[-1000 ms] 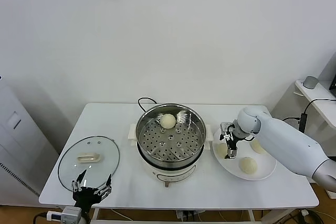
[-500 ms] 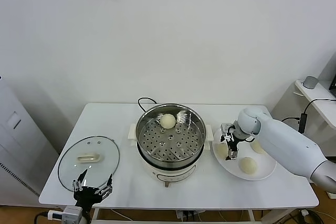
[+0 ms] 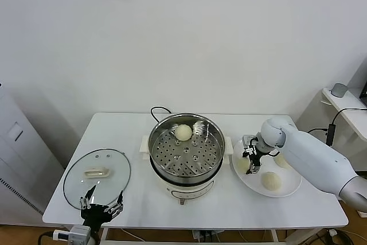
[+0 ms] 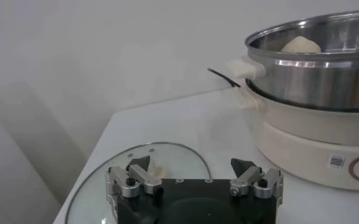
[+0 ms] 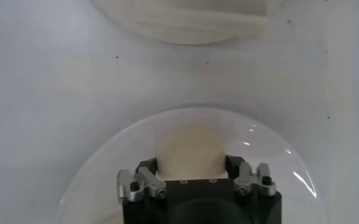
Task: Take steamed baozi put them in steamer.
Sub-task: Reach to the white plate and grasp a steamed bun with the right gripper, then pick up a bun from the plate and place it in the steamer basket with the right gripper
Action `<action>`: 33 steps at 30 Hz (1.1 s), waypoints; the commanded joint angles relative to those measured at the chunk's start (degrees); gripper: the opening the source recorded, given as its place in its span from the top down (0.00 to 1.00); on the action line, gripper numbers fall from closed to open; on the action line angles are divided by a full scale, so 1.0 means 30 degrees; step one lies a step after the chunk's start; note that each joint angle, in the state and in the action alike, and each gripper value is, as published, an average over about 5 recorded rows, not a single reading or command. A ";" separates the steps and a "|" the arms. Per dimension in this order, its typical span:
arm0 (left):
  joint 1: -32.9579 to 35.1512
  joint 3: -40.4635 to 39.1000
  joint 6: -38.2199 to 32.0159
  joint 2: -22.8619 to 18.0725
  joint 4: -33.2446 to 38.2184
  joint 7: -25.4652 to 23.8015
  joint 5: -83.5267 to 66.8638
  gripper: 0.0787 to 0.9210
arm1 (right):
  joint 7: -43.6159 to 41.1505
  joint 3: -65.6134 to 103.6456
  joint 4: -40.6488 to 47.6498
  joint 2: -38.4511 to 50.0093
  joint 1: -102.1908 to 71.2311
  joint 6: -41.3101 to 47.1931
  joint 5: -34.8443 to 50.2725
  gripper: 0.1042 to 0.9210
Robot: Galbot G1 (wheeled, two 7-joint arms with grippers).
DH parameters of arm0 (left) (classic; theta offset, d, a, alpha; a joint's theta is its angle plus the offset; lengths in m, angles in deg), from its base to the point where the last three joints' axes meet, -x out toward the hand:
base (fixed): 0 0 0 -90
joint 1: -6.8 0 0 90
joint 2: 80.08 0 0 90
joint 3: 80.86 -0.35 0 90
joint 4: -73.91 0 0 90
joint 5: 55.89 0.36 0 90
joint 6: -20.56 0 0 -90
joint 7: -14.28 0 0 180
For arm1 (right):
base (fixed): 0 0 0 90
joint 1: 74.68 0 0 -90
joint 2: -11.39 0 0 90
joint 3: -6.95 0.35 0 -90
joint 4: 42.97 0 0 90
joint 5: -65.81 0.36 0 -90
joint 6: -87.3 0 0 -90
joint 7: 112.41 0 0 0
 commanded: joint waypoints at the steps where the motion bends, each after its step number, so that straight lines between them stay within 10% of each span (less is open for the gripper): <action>1: -0.0024 -0.0058 -0.0015 -0.0039 -0.0008 0.0004 0.0067 0.12 | -0.0173 -0.0027 -0.0372 0.0504 0.0603 0.0158 0.0482 0.44; 16: -0.0003 -0.0245 -0.0030 -0.0429 0.0317 0.0725 0.2003 0.12 | -0.1816 -1.0799 -0.4845 0.3376 1.4103 0.4062 0.9732 0.48; 33: 0.0296 -0.0563 -0.0080 -0.0174 0.1014 0.1229 0.2263 0.12 | -0.0756 -1.4204 -0.4034 -0.5906 1.8317 0.8418 1.6204 0.48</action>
